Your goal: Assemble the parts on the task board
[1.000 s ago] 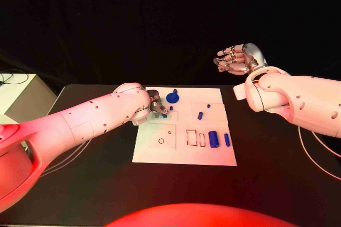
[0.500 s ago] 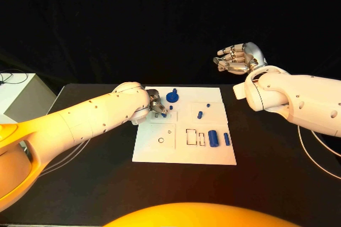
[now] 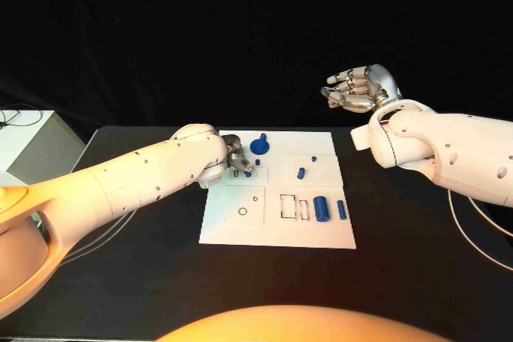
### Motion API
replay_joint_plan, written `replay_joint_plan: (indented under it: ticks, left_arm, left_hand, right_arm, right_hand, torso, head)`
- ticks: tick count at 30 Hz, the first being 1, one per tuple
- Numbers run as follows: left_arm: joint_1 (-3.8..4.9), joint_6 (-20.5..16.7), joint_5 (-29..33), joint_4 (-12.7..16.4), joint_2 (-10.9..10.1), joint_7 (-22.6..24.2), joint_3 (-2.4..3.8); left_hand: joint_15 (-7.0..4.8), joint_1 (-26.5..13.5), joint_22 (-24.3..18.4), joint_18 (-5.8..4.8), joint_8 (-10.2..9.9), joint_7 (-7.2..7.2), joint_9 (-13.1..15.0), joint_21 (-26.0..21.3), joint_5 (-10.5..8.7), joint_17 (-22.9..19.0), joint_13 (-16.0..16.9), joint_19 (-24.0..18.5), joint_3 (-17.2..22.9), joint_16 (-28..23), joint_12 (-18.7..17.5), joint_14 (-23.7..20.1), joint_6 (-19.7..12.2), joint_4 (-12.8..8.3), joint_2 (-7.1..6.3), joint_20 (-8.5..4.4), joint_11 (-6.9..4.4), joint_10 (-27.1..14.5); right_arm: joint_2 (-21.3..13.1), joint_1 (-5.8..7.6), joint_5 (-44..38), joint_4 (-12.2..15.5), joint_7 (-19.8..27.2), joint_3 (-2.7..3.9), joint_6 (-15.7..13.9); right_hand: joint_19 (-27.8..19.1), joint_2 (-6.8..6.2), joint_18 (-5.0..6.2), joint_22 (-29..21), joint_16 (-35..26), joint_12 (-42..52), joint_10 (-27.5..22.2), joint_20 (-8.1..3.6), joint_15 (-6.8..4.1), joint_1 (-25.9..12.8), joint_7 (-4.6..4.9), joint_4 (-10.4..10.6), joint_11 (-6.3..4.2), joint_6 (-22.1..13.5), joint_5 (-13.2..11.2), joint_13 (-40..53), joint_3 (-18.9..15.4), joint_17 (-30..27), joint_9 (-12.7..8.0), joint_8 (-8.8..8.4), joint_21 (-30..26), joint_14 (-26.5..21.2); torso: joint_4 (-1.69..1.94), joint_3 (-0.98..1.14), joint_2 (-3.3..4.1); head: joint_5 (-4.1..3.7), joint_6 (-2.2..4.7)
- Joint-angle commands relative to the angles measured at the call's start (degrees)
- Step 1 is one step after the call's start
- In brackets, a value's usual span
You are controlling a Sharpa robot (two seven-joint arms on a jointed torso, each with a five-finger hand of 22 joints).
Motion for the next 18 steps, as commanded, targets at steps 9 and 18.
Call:
replay_joint_plan:
  ticks: [9,18]
  left_arm:
    - [0.00,1.12,-0.16,0.05,0.13,0.10,0.02]
    - [0.01,2.12,-0.30,-0.24,0.00,0.04,0.02]
  left_hand:
    - [-0.52,0.33,3.05,-1.18,0.20,-1.42,0.10,0.36,0.22,15.09,-0.13,0.45,10.86,0.19,-0.13,6.07,1.60,-11.32,0.31,-0.15,-0.04,0.27]
    - [-0.54,0.39,3.07,-1.18,0.19,-1.42,0.11,0.37,0.21,15.09,-0.34,0.46,10.91,0.19,-0.28,6.07,1.61,-11.37,0.31,-0.17,-0.04,0.20]
  right_arm:
    - [0.19,-0.23,-0.88,-0.17,0.86,0.03,0.42]
    - [0.15,-0.28,-0.92,-0.23,0.81,0.02,0.46]
  right_hand:
    - [-0.40,0.23,0.80,-0.10,-0.33,-0.38,0.09,0.05,-0.13,-0.35,0.27,0.01,-0.08,0.09,0.23,-0.05,0.23,-0.08,-0.08,-0.39,-0.04,0.31]
    - [-0.45,0.21,0.79,-0.21,-0.44,-0.43,0.07,0.07,-0.10,-0.38,0.29,0.01,-0.06,0.06,0.24,-0.05,0.24,-0.16,-0.09,-0.42,-0.05,0.29]
  torso:
    - [-0.01,-0.01,0.00]
    - [0.06,-0.03,0.01]
  head:
    - [0.04,-0.05]
    - [-0.02,-0.33]
